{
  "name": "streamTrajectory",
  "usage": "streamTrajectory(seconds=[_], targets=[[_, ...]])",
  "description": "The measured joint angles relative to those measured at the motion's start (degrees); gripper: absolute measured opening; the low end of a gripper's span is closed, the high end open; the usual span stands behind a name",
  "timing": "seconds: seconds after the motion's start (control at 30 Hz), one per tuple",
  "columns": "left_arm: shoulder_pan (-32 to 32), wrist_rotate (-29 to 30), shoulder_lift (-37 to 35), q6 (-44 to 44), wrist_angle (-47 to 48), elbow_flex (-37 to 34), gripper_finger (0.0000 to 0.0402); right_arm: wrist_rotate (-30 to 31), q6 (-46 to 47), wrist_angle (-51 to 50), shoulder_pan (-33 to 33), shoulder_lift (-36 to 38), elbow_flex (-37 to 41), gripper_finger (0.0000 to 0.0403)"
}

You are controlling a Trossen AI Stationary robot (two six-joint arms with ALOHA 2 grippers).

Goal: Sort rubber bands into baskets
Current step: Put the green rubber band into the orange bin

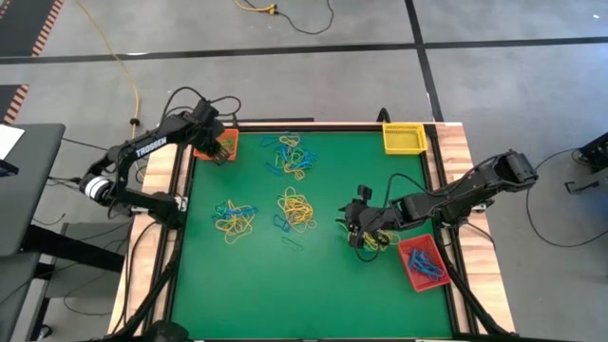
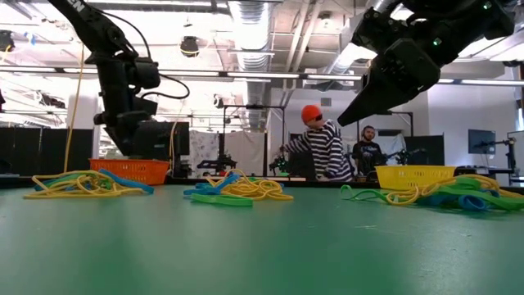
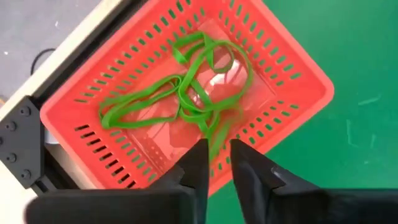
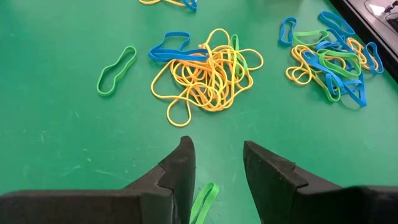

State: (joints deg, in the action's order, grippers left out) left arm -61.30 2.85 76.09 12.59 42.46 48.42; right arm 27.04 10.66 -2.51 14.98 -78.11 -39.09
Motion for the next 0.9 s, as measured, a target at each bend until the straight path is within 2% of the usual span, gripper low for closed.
streamTrajectory(seconds=[0.23,0.43,0.67,0.9], targets=[[0.1,-0.3,0.0,-0.3,0.6,0.0,0.0122,0.0,0.0,0.0,0.0,0.0,0.0,0.0164],[2.6,-8.0,-0.6,-0.4,5.9,0.0,0.0134,0.0,0.0,0.0,0.0,0.0,0.0,0.0164],[10.8,-9.7,-6.4,-2.7,12.6,0.0,0.0135,0.0,-0.5,0.0,-0.2,0.0,0.0,0.0164],[22.0,-9.7,-15.3,-10.2,20.0,0.1,0.0135,0.0,-0.6,0.0,-0.5,0.0,0.0,0.0164]])
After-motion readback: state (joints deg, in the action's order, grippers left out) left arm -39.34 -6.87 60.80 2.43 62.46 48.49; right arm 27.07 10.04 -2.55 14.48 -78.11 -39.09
